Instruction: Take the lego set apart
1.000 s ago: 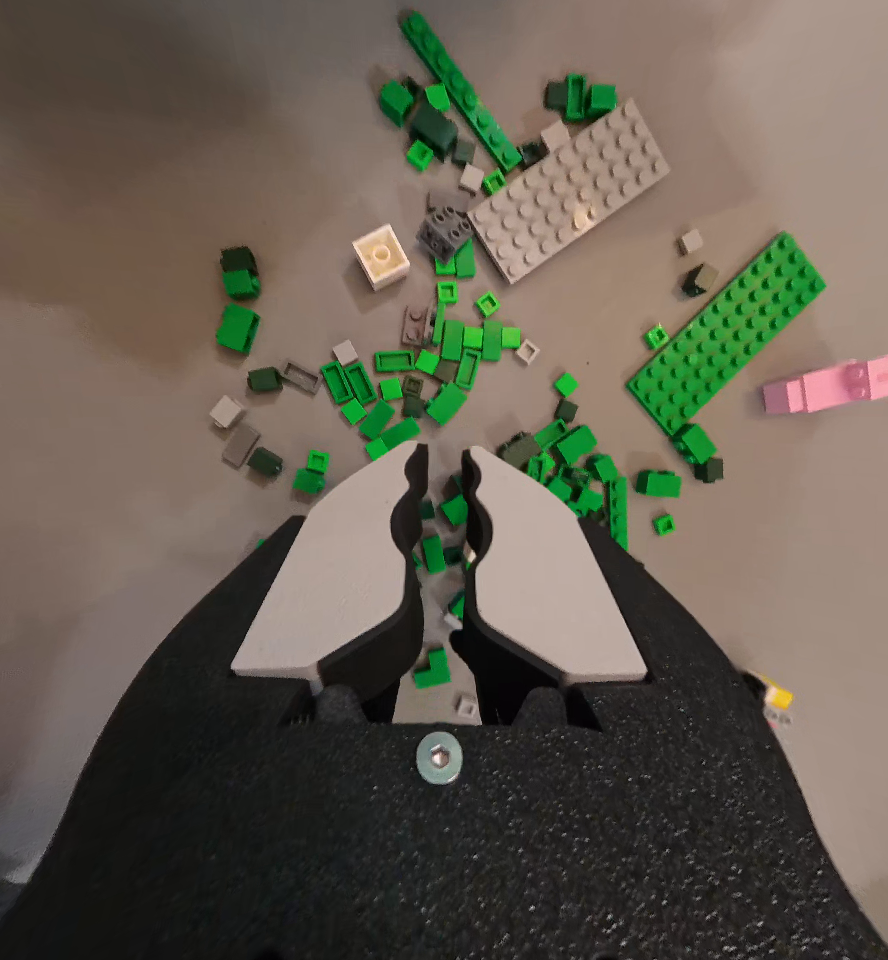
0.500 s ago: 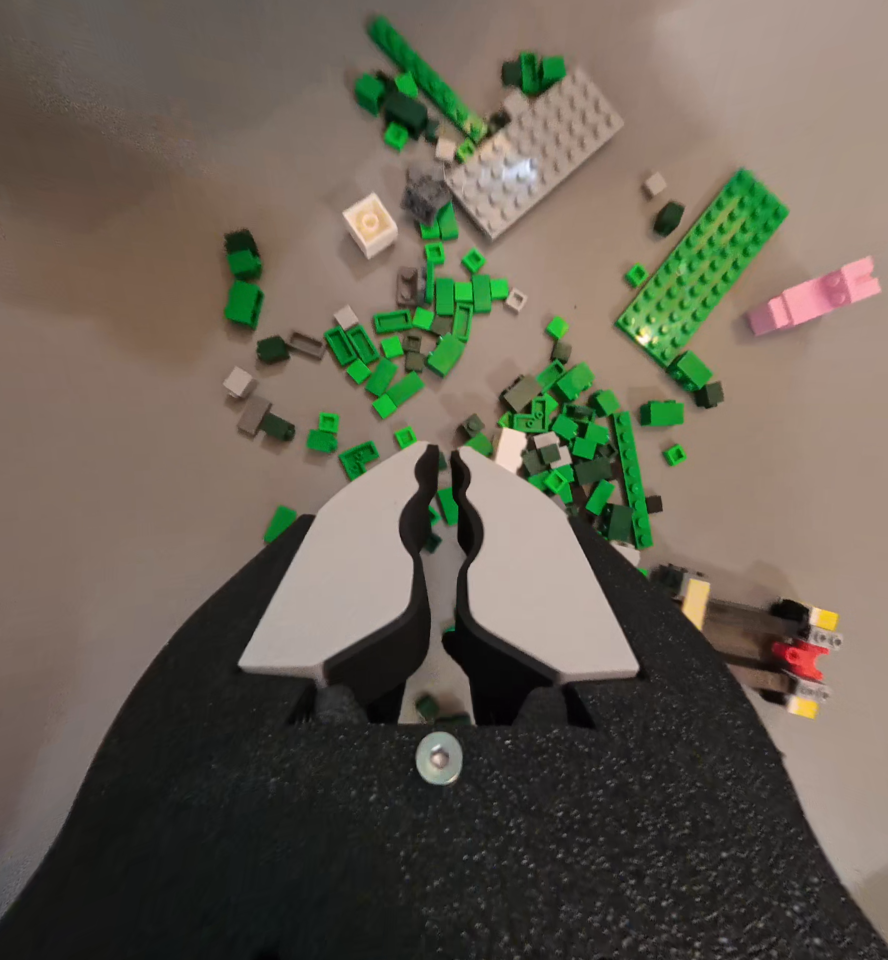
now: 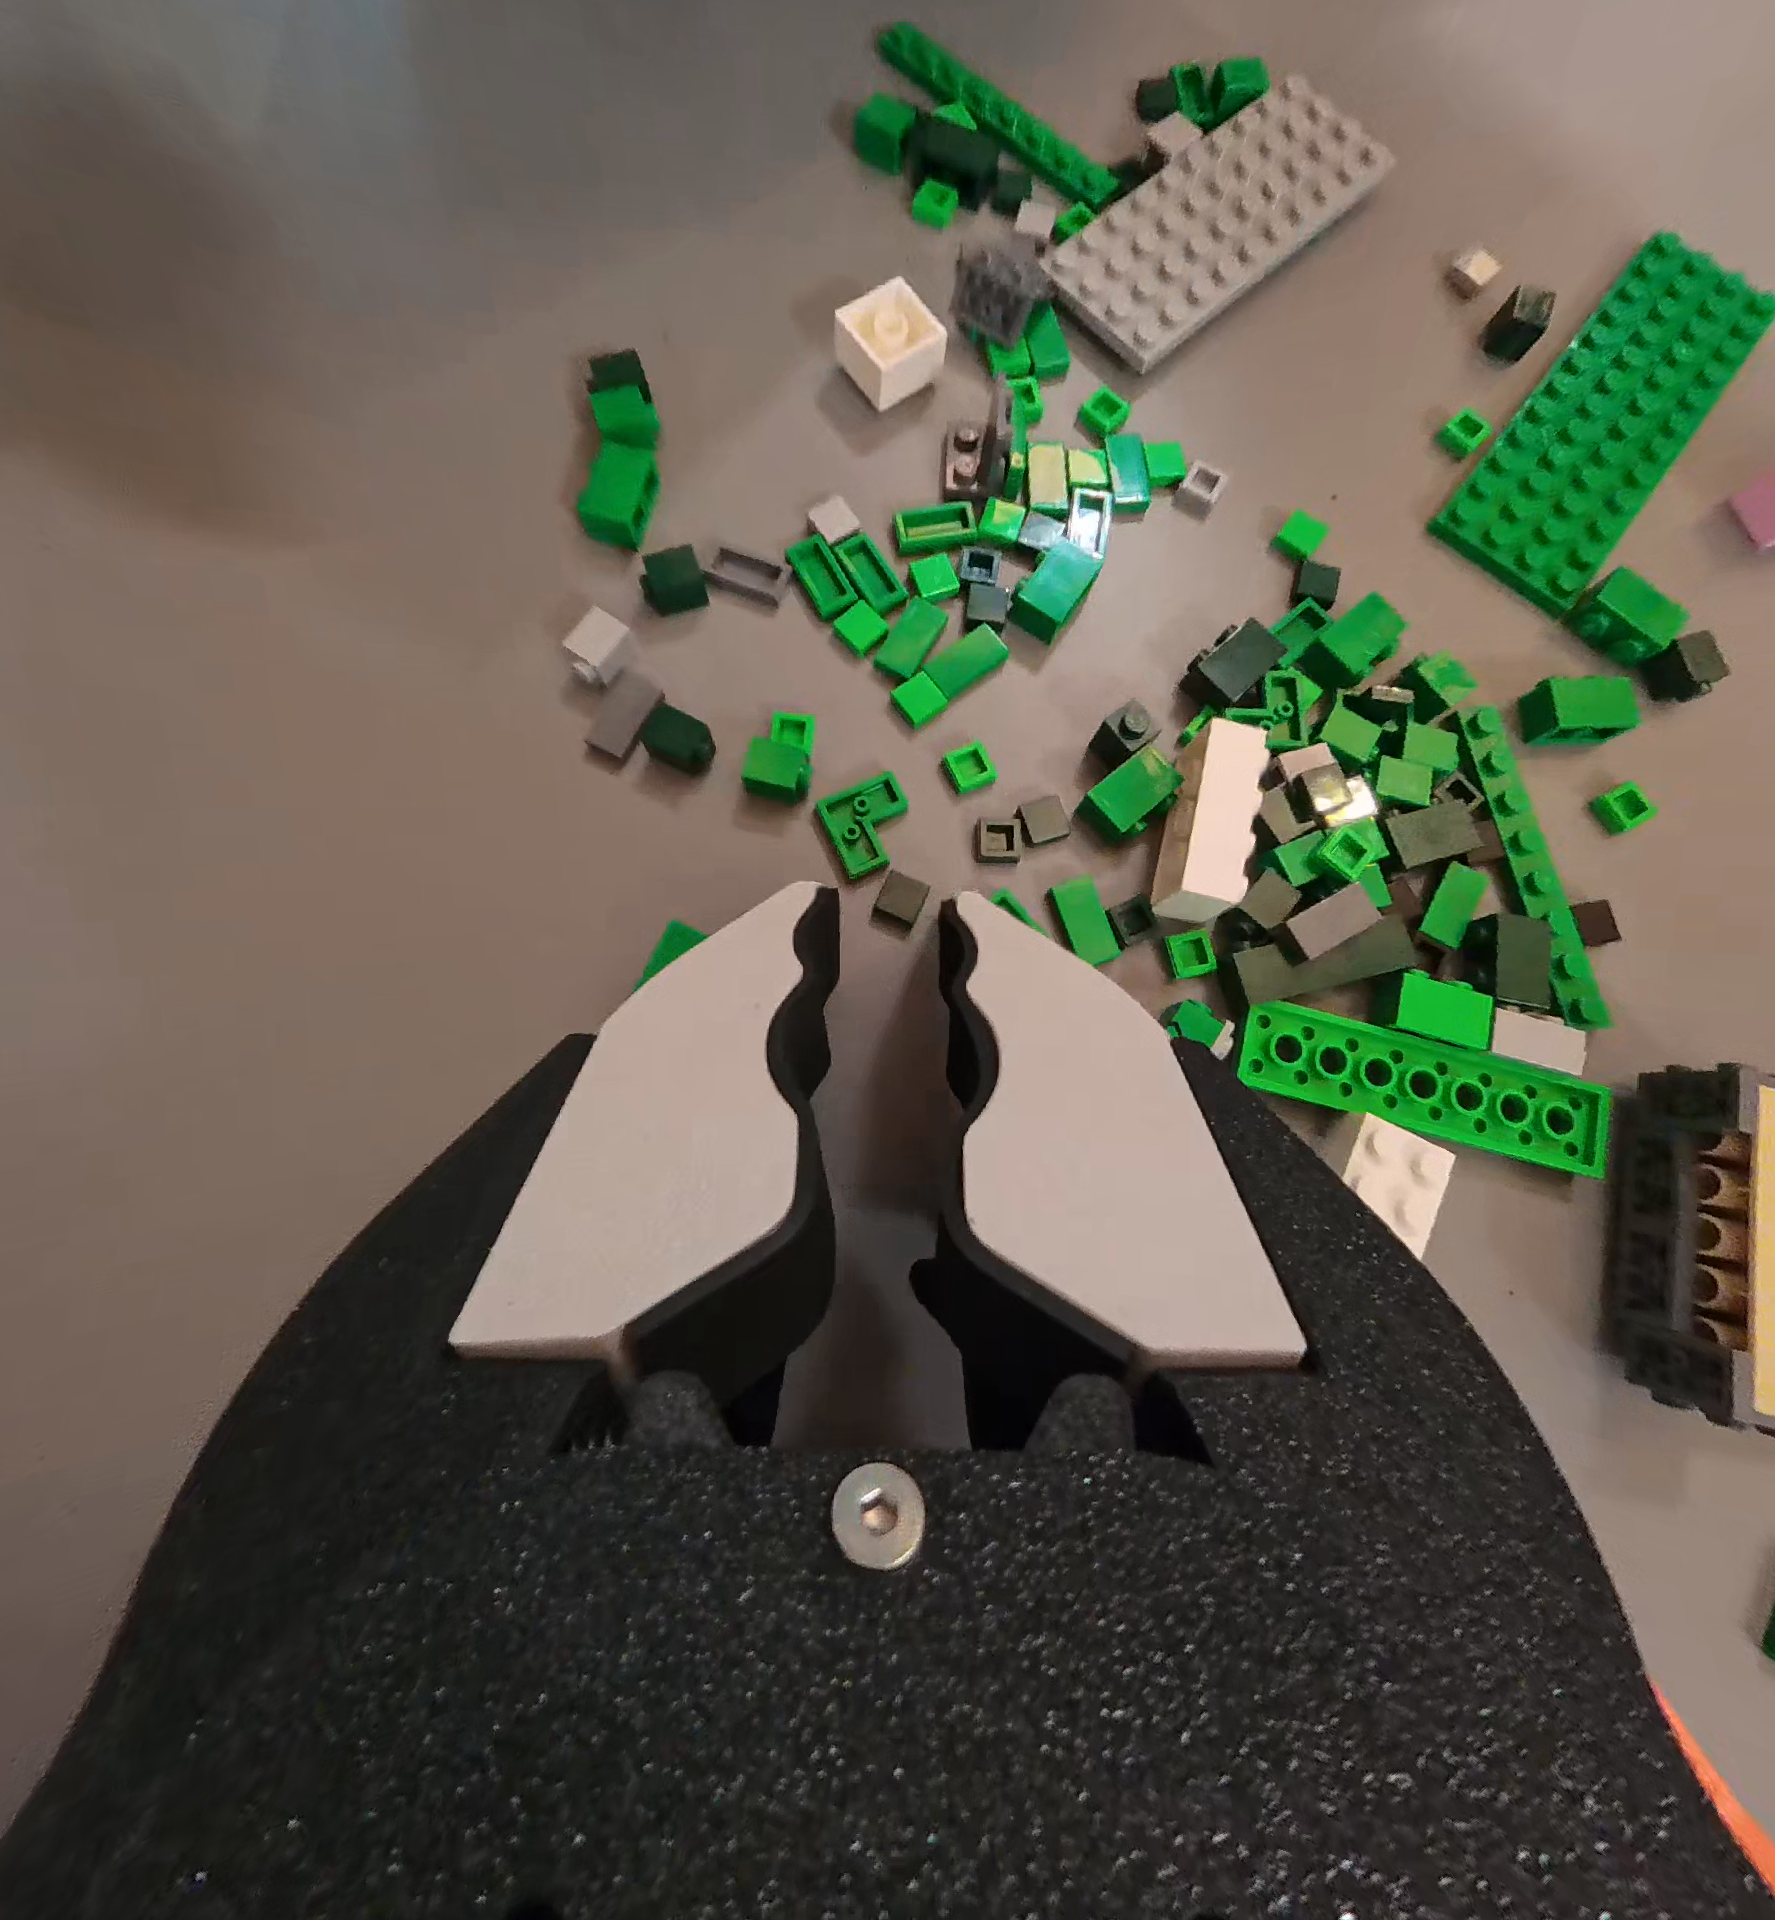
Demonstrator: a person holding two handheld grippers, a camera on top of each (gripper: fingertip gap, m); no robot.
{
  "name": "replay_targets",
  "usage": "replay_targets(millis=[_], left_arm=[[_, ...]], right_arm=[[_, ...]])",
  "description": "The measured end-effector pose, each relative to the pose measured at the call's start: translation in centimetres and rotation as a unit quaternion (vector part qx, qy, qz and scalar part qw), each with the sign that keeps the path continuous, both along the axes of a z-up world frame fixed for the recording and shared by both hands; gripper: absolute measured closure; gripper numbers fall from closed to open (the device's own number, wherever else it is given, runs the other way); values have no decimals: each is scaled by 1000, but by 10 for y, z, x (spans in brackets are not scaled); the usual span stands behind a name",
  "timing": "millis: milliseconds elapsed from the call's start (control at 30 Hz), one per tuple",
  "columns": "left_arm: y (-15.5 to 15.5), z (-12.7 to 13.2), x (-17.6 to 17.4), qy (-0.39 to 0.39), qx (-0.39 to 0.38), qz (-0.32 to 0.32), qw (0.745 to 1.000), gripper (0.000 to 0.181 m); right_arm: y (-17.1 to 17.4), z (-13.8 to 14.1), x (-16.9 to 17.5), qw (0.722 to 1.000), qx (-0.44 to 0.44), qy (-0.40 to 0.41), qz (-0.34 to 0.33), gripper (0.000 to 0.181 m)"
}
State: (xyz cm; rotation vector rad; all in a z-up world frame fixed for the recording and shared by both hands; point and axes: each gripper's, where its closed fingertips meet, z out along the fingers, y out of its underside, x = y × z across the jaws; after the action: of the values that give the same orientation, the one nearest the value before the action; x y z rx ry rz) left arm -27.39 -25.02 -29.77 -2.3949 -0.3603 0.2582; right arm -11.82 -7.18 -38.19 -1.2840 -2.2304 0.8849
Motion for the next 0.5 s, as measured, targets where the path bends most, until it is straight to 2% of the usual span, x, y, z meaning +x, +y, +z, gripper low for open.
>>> replay_targets(millis=[500], left_arm=[[2,1,5,-2,-1,-11,1000,181]], right_arm=[[3,0,-5,1000,11,0,-18,174]])
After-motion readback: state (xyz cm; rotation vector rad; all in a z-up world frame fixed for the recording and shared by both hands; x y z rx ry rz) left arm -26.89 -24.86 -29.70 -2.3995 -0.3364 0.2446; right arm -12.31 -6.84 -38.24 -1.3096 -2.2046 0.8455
